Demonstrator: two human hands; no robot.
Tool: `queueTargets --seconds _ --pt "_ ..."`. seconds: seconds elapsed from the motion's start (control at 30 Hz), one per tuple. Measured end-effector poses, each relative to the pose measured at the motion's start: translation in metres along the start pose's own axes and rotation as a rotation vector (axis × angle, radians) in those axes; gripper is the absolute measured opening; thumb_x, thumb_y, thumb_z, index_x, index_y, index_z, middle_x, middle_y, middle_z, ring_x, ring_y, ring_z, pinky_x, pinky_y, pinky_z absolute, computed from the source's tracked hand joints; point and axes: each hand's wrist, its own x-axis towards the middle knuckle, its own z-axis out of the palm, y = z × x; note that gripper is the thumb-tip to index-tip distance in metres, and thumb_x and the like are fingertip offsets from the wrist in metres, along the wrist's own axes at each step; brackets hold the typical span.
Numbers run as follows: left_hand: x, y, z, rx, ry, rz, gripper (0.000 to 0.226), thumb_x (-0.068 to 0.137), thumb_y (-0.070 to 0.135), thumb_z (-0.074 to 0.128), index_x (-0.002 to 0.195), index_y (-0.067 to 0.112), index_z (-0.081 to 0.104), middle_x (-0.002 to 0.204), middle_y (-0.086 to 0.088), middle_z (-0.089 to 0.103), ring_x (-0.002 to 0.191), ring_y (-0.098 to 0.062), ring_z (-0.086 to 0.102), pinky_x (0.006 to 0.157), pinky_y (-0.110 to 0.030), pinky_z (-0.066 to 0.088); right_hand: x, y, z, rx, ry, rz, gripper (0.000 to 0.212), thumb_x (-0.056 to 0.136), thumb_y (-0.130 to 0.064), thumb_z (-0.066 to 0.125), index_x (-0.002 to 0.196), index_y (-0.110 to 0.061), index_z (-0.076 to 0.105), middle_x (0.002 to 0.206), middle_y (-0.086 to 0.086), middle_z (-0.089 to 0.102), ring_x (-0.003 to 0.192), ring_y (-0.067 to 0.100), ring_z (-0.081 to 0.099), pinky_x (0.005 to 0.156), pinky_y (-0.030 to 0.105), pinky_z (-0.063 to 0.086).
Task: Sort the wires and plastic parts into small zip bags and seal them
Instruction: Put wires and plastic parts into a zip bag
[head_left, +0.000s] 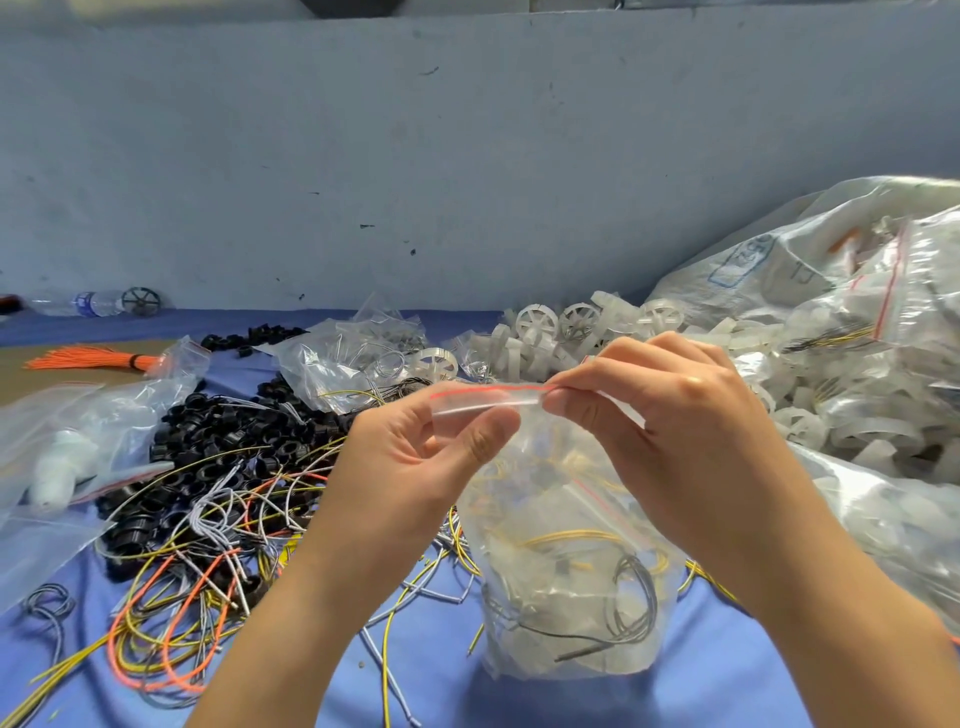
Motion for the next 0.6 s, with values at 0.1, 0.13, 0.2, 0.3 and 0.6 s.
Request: queueTargets --seconds 0.1,0.13,0.2,0.3,0.6 --pt "0.0 -0.001 0.006 -0.034 0.0 0.028 0.018 0.086 0.024 0.068 0.101 0.019 0.077 0.097 0.001 0.076 0.091 -0.015 0.073 0.076 -0.019 0.055 -0.001 0.0 0.001 -0.003 0.017 -0.013 0.027 0.097 -0.042 0.049 0.092 -0.028 0.071 0.084 -0.015 0.065 0.075 0.018 0.055 0.085 0.039 0.043" --pt "0.0 -0.001 0.008 -0.044 0.004 0.036 0.018 0.086 0.025 0.067 0.1 0.019 0.077 0.098 0.002 0.076 0.092 -0.014 0.072 0.077 -0.019 0.055 -0.001 0.0 0.002 0.0 0.026 -0.012 0.025 0.097 -0.04 0.05 0.091 -0.027 0.071 0.083 -0.014 0.065 0.075 0.018 0.055 0.084 0.039 0.043" --pt "0.001 0.0 0.012 -0.058 0.013 0.034 0.019 0.086 0.026 0.067 0.1 0.018 0.077 0.099 0.002 0.076 0.094 -0.014 0.072 0.08 -0.021 0.055 -0.001 -0.001 0.002 0.001 0.033 -0.009 0.024 0.097 -0.038 0.051 0.09 -0.026 0.07 0.081 -0.014 0.064 0.074 0.019 0.055 0.084 0.04 0.043" --pt "0.001 -0.001 0.014 -0.07 0.043 0.013 0.02 0.085 0.026 0.067 0.099 0.015 0.076 0.098 0.0 0.076 0.095 -0.018 0.072 0.083 -0.026 0.056 -0.001 -0.002 0.001 0.013 0.0 -0.005 0.026 0.098 -0.043 0.049 0.093 -0.029 0.07 0.085 -0.015 0.066 0.077 0.018 0.057 0.087 0.042 0.044" --pt "0.001 -0.003 0.005 -0.101 0.173 -0.037 0.015 0.079 0.028 0.07 0.091 0.022 0.077 0.083 0.001 0.077 0.071 -0.006 0.068 0.063 -0.013 0.051 -0.004 0.014 -0.004 0.088 0.031 0.031 0.026 0.087 -0.048 0.065 0.109 -0.036 0.068 0.097 -0.019 0.068 0.089 0.01 0.06 0.091 0.033 0.045"
